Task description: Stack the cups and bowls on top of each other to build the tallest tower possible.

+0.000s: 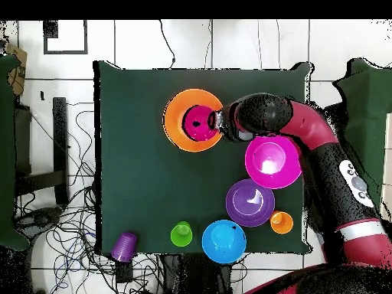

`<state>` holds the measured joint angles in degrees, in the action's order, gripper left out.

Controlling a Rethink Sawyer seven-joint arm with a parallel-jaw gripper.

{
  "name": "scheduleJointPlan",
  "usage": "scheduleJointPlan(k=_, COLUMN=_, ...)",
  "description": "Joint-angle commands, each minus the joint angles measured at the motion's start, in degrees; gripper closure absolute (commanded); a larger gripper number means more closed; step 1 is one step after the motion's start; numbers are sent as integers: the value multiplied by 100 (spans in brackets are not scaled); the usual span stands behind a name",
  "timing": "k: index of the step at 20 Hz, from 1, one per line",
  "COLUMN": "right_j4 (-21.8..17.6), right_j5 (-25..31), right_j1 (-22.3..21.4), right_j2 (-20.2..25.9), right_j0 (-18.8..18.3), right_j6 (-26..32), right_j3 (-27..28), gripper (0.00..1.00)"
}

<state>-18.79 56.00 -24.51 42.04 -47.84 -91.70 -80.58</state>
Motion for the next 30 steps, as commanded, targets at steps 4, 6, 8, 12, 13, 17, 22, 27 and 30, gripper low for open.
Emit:
scheduleJointPlan(k=4, right_j4=-58, right_j5=-235, right_j1=330, right_j2=-220, right_j0=266, right_j6=-11, right_j3=-128, gripper=100)
scheduleJointPlan(k=6, right_j4=-74, right_j5=-268, right_j1=354, right_j2=-226, right_j0=279, right_j6=-16, right_j3=-108, gripper=100)
scheduleJointPlan(k=8, right_j4=-91, right_j5=-336, right_j1=364, right_j2=-238, right_j0=288, right_j6=-47, right_j3=-121, gripper=100)
scheduleJointPlan(k=12, right_j4=-133, right_j5=-451, right_j1=396, right_j2=-267, right_j0=304, right_j6=-84, right_j3=-121, gripper=100)
scheduleJointPlan(k=13, right_j4=-141, right_j5=-466, right_j1=399, right_j2=-272, right_j0=306, right_j6=-87, right_j3=-115, gripper=100)
scheduleJointPlan(k=17, right_j4=-185, right_j5=-494, right_j1=391, right_j2=-312, right_j0=336, right_j6=-100, right_j3=-66, gripper=100)
scheduleJointPlan(k=22, right_j4=-198, right_j5=-562, right_j1=395, right_j2=-325, right_j0=323, right_j6=-74, right_j3=-109, gripper=100)
scheduleJointPlan(k=27, right_j4=-218, right_j5=-673, right_j1=390, right_j2=-339, right_j0=312, right_j6=-57, right_j3=-124, gripper=100)
scheduleJointPlan(k=30, right_j4=-201, right_j5=-663, right_j1=380, right_j2=-350, right_j0=310, right_j6=-41, right_j3=-103, gripper=100)
